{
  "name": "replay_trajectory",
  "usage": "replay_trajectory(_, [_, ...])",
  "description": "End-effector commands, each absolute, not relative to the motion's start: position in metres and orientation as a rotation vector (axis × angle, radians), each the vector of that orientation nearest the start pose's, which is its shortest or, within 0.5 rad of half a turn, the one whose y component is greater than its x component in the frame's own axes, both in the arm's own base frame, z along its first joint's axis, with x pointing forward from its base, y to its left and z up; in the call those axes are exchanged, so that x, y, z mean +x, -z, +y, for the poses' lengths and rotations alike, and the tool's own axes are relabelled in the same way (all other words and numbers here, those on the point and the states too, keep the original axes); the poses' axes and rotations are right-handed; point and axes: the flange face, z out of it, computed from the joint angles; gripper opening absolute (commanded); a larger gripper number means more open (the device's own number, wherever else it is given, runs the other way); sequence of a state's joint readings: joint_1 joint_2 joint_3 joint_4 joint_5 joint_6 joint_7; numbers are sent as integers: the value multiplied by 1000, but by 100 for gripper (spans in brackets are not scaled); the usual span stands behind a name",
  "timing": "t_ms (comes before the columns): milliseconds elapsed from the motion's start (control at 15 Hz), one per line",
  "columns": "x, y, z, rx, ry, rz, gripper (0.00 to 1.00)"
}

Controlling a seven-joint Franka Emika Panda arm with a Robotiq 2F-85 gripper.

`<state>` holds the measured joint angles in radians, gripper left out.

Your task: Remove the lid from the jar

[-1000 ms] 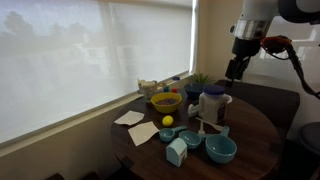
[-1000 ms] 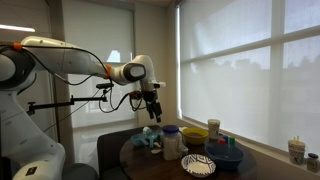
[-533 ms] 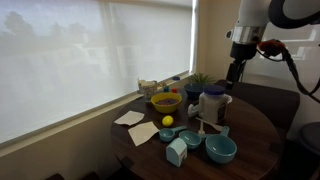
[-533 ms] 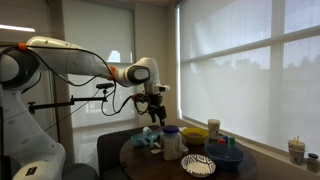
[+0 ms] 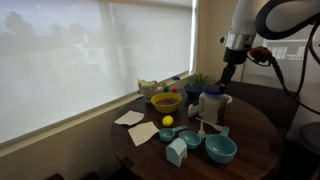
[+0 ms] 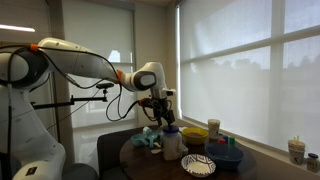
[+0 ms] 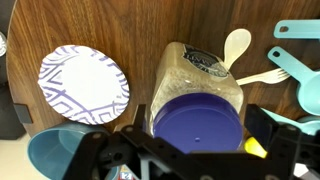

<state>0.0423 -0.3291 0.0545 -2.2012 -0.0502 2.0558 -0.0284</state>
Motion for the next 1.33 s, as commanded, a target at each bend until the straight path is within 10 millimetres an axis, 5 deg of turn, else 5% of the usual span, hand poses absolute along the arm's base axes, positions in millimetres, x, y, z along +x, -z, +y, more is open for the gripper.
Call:
replay_trajectory(0, [479, -526, 48, -3156, 344, -288, 100])
replay_trajectory(1267, [487, -513, 52, -3128, 396, -394, 100])
